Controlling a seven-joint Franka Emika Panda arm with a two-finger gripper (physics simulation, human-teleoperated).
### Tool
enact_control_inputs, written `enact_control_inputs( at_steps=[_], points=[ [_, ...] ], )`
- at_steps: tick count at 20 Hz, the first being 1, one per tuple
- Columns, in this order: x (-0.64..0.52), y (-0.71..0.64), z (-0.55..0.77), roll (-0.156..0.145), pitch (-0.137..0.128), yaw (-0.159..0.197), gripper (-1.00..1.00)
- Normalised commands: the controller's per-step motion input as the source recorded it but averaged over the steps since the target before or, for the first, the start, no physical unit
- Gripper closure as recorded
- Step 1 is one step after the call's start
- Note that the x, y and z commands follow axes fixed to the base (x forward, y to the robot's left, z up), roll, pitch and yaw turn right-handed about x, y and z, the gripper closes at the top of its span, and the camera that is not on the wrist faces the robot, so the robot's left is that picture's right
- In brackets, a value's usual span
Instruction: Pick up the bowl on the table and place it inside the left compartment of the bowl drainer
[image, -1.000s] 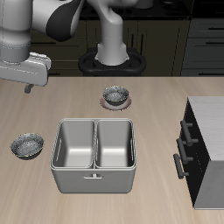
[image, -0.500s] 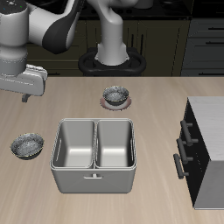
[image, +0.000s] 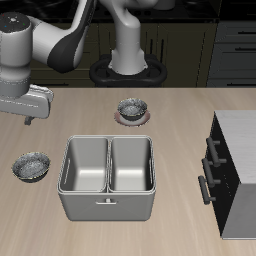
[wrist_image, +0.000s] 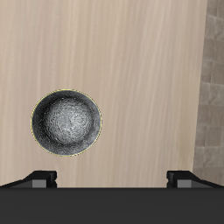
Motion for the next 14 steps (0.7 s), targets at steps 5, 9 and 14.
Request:
enact_control_inputs(
  at_steps=[5, 9, 14],
  points=[
    [-0.06, 0.0, -0.25, 0.005, 0.015, 0.001, -1.0],
    [-0.08, 0.02, -0.17, -0.006, -0.002, 0.034, -1.0],
    [-0.03, 0.03, -0.11, 0.006, -0.003, 0.001, -1.0]
  ],
)
